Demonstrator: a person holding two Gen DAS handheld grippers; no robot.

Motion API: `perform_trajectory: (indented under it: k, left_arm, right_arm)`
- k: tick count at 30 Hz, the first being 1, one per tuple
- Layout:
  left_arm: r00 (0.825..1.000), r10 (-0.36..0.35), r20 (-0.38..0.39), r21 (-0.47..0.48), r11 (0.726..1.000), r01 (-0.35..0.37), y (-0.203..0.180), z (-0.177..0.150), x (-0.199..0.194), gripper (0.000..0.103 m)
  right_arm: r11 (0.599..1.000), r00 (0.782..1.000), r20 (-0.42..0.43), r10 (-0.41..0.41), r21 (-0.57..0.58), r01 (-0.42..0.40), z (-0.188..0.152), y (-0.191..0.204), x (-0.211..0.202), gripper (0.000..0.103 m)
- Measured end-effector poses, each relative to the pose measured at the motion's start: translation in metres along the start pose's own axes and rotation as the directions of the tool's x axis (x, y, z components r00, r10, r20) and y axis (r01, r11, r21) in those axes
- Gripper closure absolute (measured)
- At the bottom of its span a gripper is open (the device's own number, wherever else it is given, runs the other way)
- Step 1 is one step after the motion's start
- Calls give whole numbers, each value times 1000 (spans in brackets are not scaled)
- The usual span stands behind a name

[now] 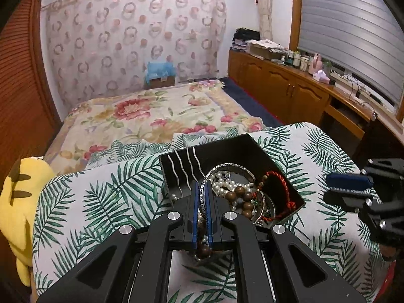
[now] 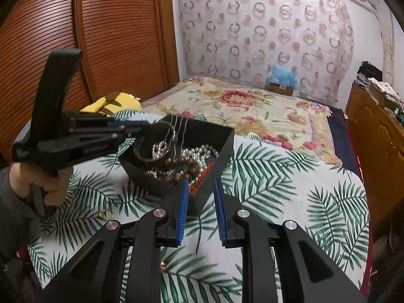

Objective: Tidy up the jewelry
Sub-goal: 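Open the right tool to drop the pendant while the left tool releases the bangle into the box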

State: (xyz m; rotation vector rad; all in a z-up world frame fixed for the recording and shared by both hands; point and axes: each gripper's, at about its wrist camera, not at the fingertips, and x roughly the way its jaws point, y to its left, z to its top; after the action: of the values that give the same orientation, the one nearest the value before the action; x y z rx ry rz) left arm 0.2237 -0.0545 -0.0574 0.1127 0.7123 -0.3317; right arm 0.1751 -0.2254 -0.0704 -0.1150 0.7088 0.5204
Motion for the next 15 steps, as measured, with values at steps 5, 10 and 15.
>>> perform_trajectory:
  k: [5,10,15]
  left_arm:
    - [1000,0,-4,12,1000,0,-5,1,2,98]
    - [1000,-4,-9,13,1000,4,-6,2,3,97]
    - [1000,-12,-1,15,1000,12,-7,2,-4,97]
  right_arm:
    - [1000,1000,-12,4,1,-4,-12,2,-1,80]
    - [1000,1000,-26,9,0,-9,-19,4,0,80]
    - [1000,999,-31,18,9,-18,-25,5,-2,80]
